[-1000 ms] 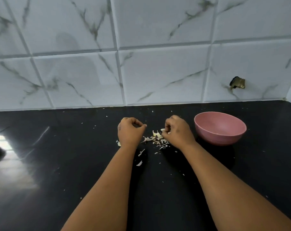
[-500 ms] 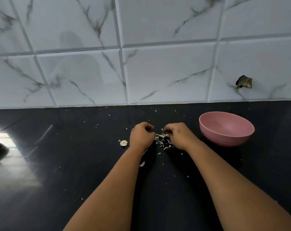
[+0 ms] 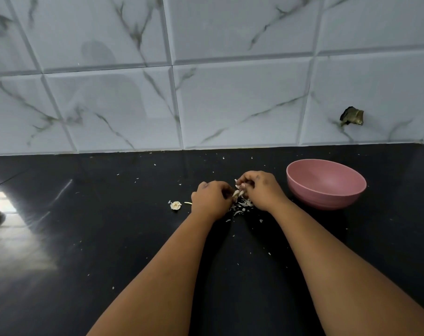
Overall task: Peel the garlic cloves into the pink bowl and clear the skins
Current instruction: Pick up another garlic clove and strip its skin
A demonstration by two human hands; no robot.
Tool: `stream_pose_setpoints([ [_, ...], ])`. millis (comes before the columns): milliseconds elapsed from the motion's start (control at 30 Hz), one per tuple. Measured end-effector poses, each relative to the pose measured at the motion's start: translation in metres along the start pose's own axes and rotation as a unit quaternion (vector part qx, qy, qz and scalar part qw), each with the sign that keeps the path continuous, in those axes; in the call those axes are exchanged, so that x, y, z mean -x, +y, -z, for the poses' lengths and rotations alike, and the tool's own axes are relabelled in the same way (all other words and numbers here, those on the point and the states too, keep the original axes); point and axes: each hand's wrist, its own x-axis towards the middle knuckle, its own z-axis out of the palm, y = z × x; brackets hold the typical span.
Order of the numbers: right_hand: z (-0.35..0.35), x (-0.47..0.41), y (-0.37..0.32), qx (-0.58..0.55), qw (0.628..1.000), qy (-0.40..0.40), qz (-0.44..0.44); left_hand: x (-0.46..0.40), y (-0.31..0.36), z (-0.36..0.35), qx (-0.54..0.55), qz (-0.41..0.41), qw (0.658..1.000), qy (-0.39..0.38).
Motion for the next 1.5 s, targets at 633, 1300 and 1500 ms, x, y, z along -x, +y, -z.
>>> stream_pose_setpoints([
  [633,0.004,0.001,-0.004,0.032,0.997,0.035,0.064,-0.007,0.001,-0.001,0.053,0.020,0.998,-0.016],
  [1300,0.005,0.004,-0.005,-0.005,1.000,0.019,0.019,-0.003,-0.003,0.009,-0.032,0.069,0.996,0.056],
  [1500,0.011,0.004,-0.014,-0.113,0.990,0.073,0.045,-0.004,0.000,0.007,0.105,-0.018,0.992,0.074],
])
